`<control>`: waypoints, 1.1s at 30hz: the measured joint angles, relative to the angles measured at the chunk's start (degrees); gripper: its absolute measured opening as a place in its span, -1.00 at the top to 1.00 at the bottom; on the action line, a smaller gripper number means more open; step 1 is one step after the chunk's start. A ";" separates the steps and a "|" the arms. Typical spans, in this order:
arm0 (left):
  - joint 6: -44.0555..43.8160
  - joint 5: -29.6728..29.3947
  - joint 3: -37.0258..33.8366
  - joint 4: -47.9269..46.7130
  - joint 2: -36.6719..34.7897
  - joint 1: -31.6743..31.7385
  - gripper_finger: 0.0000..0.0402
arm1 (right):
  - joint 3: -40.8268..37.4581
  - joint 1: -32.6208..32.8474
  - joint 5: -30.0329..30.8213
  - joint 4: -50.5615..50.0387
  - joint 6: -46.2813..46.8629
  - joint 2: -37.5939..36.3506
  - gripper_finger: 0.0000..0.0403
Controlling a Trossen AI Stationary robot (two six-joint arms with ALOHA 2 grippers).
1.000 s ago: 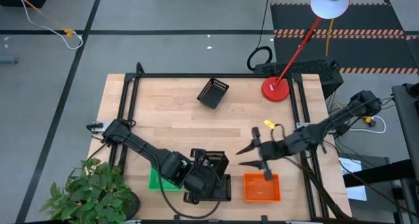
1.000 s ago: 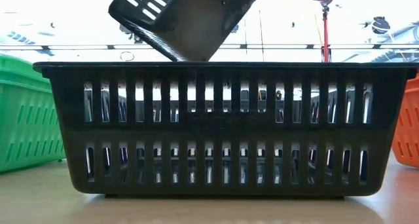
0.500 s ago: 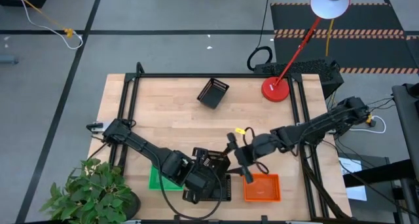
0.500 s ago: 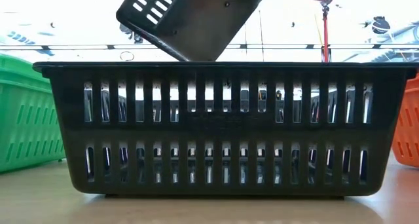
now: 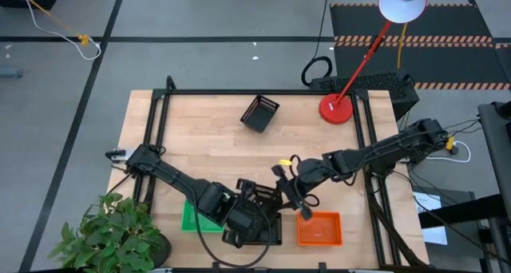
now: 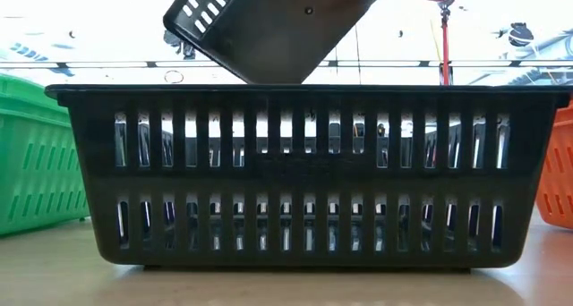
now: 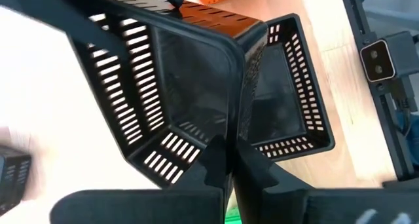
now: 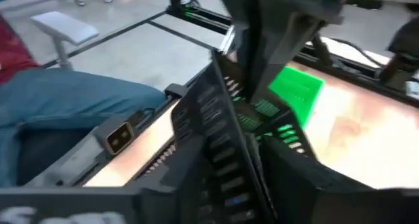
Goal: Stack baskets by color
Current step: Stack the top left black bin on top of the bottom black bin
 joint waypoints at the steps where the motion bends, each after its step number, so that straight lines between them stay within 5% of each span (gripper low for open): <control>1: 0.32 0.00 0.00 0.05 0.00 0.00 0.96 | 0.00 0.00 -0.26 -0.25 0.01 -0.01 0.37; 11: 1.07 -2.29 0.00 1.64 -0.07 -0.13 0.67 | -0.04 0.04 -3.66 -1.67 -1.54 0.04 0.95; 24: 3.56 -6.34 4.35 11.19 -0.09 -3.02 -0.16 | -0.04 4.39 -3.11 -5.41 -6.94 0.04 0.97; 33: 0.80 -21.96 8.55 -1.33 -0.41 -6.90 -0.25 | -0.07 9.09 -3.24 -5.48 -11.77 0.04 0.98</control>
